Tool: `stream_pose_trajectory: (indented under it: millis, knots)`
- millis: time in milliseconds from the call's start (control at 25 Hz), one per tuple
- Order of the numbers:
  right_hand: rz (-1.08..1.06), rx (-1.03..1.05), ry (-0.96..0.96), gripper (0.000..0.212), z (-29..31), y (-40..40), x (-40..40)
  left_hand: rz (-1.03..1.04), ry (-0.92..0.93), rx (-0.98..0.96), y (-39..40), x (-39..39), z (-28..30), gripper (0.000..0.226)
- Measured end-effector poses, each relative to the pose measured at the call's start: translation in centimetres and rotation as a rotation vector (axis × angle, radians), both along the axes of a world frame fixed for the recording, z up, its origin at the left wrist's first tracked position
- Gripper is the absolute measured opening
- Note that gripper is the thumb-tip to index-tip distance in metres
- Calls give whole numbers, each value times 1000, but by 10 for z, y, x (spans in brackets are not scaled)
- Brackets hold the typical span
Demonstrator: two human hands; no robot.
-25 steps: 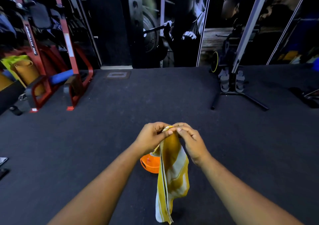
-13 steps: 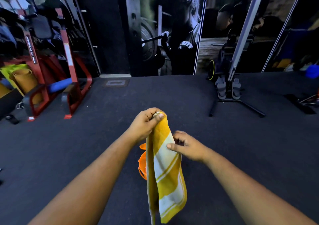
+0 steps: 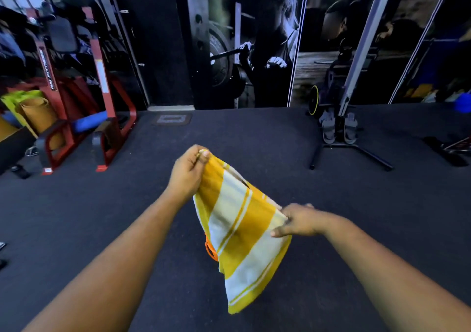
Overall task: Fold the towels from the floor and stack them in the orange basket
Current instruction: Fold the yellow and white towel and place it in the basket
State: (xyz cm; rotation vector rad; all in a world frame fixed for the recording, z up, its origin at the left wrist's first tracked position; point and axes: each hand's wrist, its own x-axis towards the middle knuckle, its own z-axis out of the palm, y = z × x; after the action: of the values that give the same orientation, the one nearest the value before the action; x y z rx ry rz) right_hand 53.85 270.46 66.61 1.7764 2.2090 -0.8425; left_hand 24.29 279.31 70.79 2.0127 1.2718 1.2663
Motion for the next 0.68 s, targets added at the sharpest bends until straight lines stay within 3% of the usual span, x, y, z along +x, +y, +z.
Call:
stream_pose_trajectory:
  millis: [80,120,200,320,440,560,680]
  knots:
    - [39,260,-433,39,11,7,5,33,95,-44,3,-8,-16,17]
    - [39,354,-541,34,18,10,3,46,111,-77,4,-9,-23,17]
    - [35,475,-579,30,34,13,1,115,86,-114,7,-11,-29,16]
    - [113,625,-363,22,49,11,12,210,-16,-113,13,-25,-19,16]
    - [343,803,25,16,53,1,4,103,-51,-40,8,-14,-5,17]
    - [562,677,172,16,41,-7,-38,17,-65,-5,-1,18,7,19]
    - [320,463,89,22,25,-13,-49,102,-139,-21,6,13,6,16]
